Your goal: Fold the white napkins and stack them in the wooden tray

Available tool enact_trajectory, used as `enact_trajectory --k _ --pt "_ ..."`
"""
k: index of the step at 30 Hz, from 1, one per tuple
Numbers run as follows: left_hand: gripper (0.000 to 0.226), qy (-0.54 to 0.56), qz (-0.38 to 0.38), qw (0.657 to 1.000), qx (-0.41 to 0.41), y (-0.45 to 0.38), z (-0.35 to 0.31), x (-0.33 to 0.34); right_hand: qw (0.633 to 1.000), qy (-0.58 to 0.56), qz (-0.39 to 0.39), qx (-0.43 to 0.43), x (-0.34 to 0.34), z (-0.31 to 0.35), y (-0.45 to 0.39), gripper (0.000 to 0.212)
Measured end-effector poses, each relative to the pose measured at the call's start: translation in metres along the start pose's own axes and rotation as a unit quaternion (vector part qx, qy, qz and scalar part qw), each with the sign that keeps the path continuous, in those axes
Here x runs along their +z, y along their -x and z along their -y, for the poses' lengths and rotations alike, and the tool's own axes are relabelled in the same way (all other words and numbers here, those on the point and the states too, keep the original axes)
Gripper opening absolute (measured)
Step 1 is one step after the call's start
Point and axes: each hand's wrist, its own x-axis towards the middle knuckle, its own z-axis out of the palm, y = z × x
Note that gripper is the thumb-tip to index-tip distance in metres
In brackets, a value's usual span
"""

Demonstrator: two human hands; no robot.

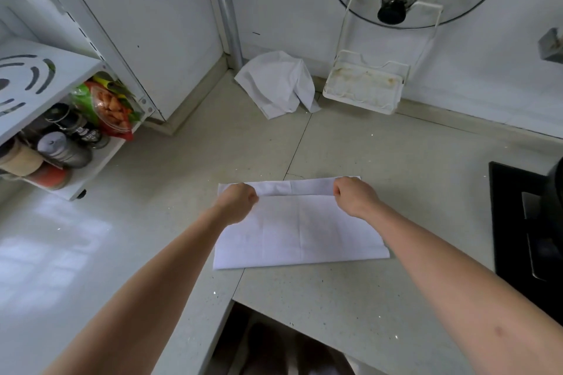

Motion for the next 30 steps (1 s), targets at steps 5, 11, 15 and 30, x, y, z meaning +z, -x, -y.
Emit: enact_trajectory --k 5,11,15,30 --pt "0.027 0.007 -0.076 0.996 -0.038 -0.012 0.000 0.013 0.999 -0.015 -0.016 -0.040 0.010 0.000 -0.014 0.015" --pt "0.020 -0.016 -0.089 0.995 -0.030 -0.028 0.011 0.025 0.996 0.014 -0.019 -0.090 0.017 0.000 -0.031 0.022" --pt "0.022 -0.028 -0.081 0.995 -0.049 -0.042 0.019 0.037 0.990 0.067 -0.063 -0.104 0.020 0.004 -0.042 0.023" --pt "0.016 -0.069 -0.059 0.992 -0.086 -0.064 0.019 0.045 0.984 0.130 -0.099 -0.067 0.040 0.007 -0.059 0.026"
